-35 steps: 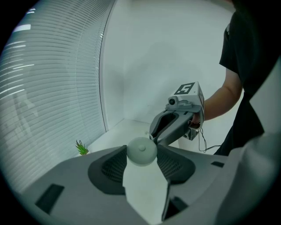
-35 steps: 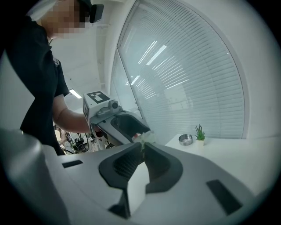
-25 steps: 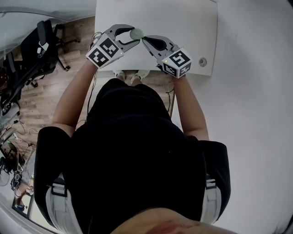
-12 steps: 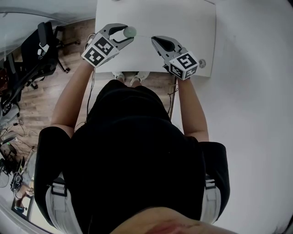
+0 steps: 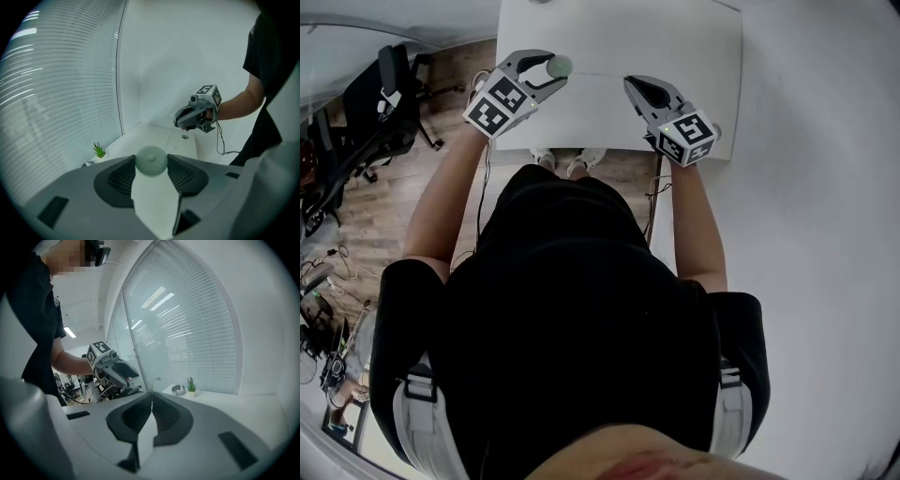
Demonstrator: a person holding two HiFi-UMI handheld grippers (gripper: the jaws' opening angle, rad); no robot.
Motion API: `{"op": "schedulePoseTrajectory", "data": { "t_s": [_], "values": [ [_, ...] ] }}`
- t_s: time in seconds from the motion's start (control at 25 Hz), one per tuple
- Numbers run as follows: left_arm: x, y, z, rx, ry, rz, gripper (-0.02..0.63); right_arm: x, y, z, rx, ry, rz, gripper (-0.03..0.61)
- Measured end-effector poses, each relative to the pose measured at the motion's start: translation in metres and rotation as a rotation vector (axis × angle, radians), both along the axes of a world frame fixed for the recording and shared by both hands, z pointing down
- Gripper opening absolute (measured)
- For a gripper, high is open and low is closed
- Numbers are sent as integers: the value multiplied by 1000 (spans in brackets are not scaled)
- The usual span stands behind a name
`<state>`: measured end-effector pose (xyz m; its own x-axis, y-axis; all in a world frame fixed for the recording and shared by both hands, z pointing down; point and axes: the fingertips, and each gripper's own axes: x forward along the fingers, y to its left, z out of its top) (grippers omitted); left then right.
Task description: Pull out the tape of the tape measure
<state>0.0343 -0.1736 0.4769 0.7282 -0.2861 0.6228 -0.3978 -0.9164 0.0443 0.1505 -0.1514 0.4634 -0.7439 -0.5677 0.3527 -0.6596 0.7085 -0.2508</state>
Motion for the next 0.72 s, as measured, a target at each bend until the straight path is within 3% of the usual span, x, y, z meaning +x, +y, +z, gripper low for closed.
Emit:
{"op": "schedulePoseTrajectory", "data": {
  "t_s": [0.72],
  "values": [
    [-8, -12, -5, 14, 3, -34, 224, 45, -12, -11, 38, 21, 99, 8]
  ]
}}
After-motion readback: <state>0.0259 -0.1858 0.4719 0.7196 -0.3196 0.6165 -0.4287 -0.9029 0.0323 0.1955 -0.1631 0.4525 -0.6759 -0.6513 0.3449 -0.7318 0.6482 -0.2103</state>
